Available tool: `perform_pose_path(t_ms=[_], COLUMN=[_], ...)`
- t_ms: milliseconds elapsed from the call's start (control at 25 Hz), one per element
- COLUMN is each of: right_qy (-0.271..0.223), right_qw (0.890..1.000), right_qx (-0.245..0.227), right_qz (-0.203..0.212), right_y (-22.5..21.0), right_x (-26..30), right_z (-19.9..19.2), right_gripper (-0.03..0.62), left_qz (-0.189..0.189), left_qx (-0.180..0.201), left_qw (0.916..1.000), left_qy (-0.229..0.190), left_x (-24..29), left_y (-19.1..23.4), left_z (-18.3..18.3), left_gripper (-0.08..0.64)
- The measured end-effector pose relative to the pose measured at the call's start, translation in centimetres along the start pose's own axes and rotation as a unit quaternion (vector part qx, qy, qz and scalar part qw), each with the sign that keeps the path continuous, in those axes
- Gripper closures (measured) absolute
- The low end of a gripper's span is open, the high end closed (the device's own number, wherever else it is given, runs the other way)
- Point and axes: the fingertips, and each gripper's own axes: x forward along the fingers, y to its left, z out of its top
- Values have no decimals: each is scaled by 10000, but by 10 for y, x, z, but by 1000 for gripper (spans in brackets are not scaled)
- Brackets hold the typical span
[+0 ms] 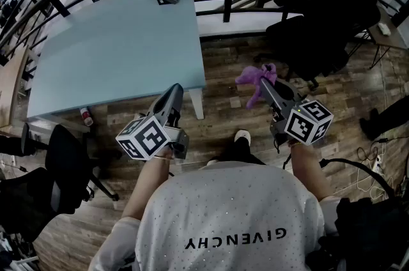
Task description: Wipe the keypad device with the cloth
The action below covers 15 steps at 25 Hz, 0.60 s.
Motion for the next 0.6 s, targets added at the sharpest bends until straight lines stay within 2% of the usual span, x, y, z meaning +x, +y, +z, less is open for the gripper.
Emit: perform_pose_path(t_ms=[360, 600], right_qy=[136, 296], right_qw=[9998, 9995], right_qx=[-124, -70], right_qz=[99, 127], right_y=[-3, -47], right_x=[1, 33], right_z=[-4, 7], right_gripper=[568, 568], left_qz=[132, 292], left_qx=[-33, -96], left_qw=[9999, 9994], left_qy=[-91, -159], left_x=[2, 46], left_y=[2, 7], left_z=[1, 10], left_gripper=[557, 557])
